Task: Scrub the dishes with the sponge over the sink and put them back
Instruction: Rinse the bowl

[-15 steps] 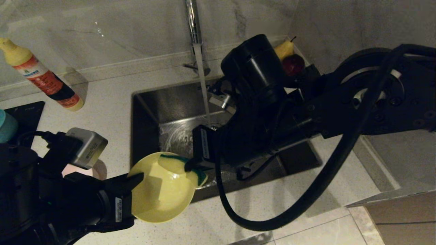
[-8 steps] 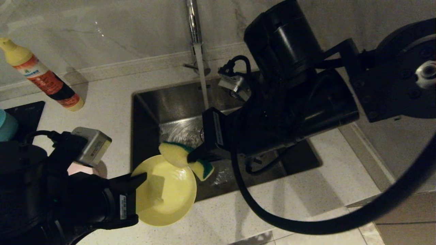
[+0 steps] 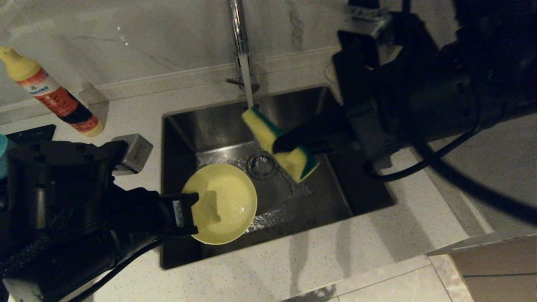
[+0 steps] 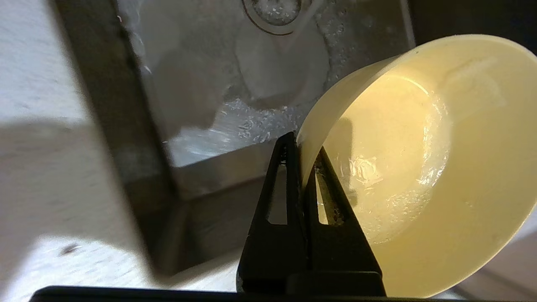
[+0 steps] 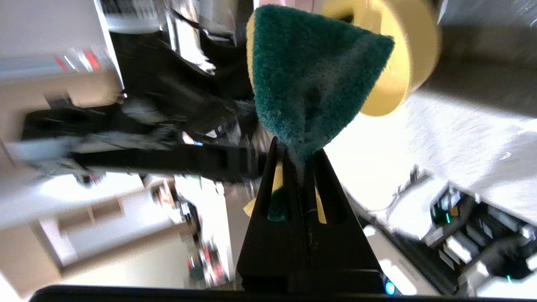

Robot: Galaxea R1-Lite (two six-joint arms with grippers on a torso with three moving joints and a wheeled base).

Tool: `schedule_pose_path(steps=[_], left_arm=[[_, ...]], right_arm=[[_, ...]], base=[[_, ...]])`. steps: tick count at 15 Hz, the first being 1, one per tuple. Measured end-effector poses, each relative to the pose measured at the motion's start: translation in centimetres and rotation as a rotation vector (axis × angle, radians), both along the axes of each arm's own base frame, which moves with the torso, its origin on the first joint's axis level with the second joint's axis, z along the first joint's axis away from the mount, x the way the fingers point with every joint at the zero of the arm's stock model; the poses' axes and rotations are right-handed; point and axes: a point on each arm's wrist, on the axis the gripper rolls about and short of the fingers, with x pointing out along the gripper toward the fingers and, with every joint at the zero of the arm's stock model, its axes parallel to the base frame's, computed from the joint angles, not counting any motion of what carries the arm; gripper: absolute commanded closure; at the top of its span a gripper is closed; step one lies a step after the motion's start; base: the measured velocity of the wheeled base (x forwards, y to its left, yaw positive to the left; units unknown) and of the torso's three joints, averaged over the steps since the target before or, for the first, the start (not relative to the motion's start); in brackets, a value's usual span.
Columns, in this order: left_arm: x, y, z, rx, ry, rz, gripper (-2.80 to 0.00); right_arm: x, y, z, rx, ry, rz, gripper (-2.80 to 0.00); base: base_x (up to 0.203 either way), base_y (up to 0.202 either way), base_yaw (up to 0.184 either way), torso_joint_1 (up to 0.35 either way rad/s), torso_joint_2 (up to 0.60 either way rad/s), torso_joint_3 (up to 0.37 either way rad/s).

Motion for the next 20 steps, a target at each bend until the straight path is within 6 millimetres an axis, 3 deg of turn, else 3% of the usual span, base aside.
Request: schedule_pose_path(steps=[4,10,16,20], left_arm=[[3.3,-1.8,-0.9,-0.048,0.066,0.047,0.0],[8.8,-3.6,-3.3,-0.093,0.152,0.151,0.0],[12.5,-2.6,-3.9,-0.117,0.155,0.242,0.0],[13.8,-3.0,-3.6,-0.156,0.161,0.213,0.0]], right_arm=[[-0.2,-5.7,2.1,0.062,-0.004,-0.059,0.0],[-1.4,-11.1,1.0,0.088,0.034,-0.133,0.0],[-2.0,-12.4,0.9,0.12,0.02,-0.135,0.0],[-2.1,-12.4,0.5,0.111,0.032,-0.138,0.0]], base=[[0.0,0.0,0.0,0.0,0.0,0.0],[0.0,0.0,0.0,0.0,0.0,0.0],[0.0,0.0,0.0,0.0,0.0,0.0],[0.0,0.0,0.0,0.0,0.0,0.0]])
